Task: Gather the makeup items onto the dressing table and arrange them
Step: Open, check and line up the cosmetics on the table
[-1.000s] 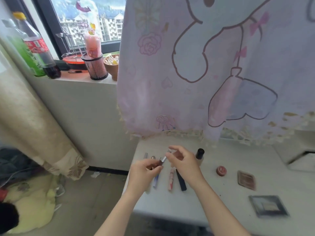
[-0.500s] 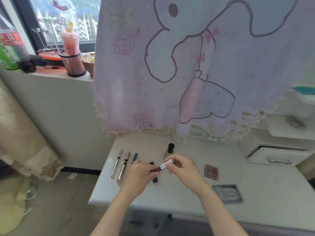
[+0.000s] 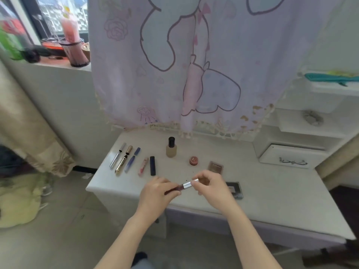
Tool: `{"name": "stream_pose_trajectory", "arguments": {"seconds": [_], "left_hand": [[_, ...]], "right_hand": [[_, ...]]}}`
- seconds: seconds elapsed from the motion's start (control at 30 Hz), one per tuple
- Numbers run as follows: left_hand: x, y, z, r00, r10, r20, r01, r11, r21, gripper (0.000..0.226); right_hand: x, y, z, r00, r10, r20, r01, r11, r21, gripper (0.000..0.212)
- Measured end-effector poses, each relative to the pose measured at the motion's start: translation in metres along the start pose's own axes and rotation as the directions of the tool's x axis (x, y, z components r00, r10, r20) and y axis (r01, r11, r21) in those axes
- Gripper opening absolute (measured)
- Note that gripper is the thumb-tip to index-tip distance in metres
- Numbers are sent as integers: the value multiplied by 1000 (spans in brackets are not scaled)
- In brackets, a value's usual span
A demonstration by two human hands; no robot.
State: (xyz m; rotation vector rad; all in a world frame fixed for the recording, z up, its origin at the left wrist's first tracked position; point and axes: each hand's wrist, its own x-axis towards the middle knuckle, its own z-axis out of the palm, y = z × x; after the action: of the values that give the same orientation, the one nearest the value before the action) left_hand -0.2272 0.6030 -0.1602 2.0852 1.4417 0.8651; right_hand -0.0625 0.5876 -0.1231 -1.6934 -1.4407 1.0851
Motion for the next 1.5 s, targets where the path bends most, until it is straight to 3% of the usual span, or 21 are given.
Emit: {"name": "stream_pose_trajectory", "arguments": {"seconds": [0.1,0.2,0.27,0.33,0.57,0.6,0.67,0.8,0.93,1.1,1.17,1.5], "left_hand": [[-5,10,-1,997,-48,57,50,999,-21,20],[-4,20,1,994,-29,105,28,1000,13,20],[-5,24,1,994,-10,113,6,999,32,20],[-6,22,-2,994,-2,109,-3,999,44,20],[-17,17,-18,998,-61,16,60,998,30,18],[-20,15,-20,998,-61,1,60,998,33,17],[-26,13,-24,997,-70,-21,71,997,30,18],[-35,10,-30,993,-109,-46,110,994,23,30],[-44,10,-37,988,-138,-68,140,990,32,17],[-53,6,-43,983,-172,-67,176,983,48,19],[-54,3,-44,979,-184,-86,188,982,31,19],[-55,-7,-39,974,-206,-91,210,977,38,19]], "right_hand": [[-12,5,-7,997,31,73,-36,997,67,22],[-19,6,-16,996,72,55,-77,993,85,6],[-20,8,-17,998,59,-12,-58,996,62,23],[-21,8,-15,999,29,-38,-27,998,54,25],[-19,-7,-7,984,-24,175,-1,990,139,10],[-20,-10,-3,986,-7,168,-17,990,141,4],[-22,-10,5,994,-3,112,-7,996,87,18],[-27,-11,13,990,-68,122,53,991,124,8],[-28,-16,18,981,-75,177,48,987,151,16],[-28,-17,28,988,-127,84,118,987,113,7],[-28,-14,27,988,-149,52,137,974,181,18],[-23,-16,32,987,-142,75,126,974,188,22]]}}
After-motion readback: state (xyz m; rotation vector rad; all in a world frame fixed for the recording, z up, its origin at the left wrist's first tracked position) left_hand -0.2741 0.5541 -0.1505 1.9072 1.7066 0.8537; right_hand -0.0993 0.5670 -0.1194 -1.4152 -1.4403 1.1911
